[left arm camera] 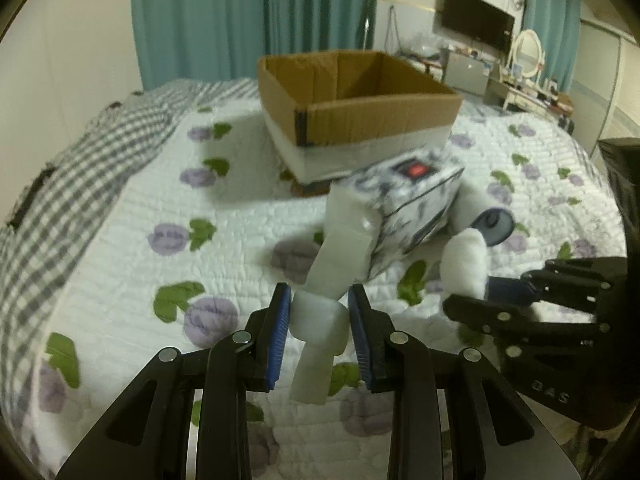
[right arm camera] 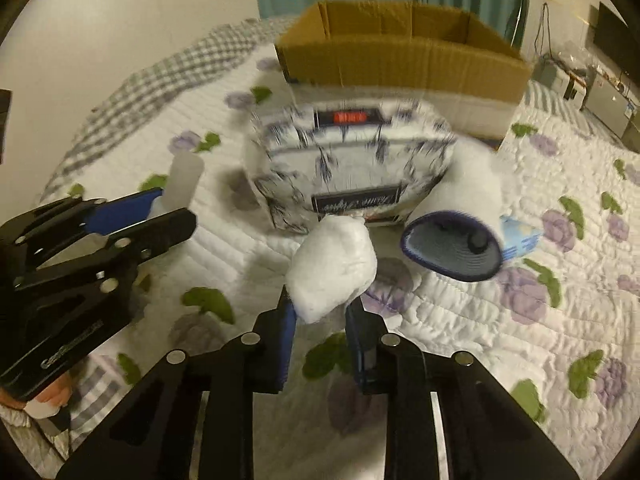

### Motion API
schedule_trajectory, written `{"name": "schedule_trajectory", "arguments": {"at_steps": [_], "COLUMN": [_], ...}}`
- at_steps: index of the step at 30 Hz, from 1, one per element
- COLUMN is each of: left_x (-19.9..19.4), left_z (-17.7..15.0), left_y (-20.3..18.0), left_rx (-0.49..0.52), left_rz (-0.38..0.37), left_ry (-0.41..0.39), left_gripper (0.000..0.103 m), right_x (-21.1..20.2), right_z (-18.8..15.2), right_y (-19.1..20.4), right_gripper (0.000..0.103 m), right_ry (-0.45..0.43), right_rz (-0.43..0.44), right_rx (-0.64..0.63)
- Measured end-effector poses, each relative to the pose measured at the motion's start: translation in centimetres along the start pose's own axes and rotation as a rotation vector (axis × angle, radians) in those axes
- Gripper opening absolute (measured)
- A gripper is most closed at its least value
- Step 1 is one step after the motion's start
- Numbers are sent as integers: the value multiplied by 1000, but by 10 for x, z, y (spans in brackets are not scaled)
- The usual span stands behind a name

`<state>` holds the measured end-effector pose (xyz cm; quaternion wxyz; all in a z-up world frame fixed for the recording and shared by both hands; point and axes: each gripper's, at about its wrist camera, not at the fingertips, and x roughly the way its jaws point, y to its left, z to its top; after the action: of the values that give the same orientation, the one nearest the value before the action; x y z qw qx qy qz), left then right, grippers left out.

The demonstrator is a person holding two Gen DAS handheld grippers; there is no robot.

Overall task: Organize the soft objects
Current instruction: 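Carry both socks into the cardboard box and open both tools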

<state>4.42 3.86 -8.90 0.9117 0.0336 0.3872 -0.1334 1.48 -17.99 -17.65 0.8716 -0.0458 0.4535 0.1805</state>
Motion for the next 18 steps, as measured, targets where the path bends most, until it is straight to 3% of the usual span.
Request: {"name": "schedule_trajectory", "arguments": {"at_steps": [8,13,18], "left_x": [-37,-51,-35], "left_z": [46,97,148], "left_y": [-15,-23,-32], "left_rx": [47,78,110], "left_rz": [27,25,35], "left_ry": [-116,-200,-246], "left_gripper": [29,29,29], "right_x": [-76,-111,-109], "right_z": [23,74,135], "right_y": [-1,-14,-37], "right_gripper": [22,22,22], "right_ry": [-161,-243,-264], "right_rz": [17,-23,-51], "right_rx": [-28,-87,-99]}}
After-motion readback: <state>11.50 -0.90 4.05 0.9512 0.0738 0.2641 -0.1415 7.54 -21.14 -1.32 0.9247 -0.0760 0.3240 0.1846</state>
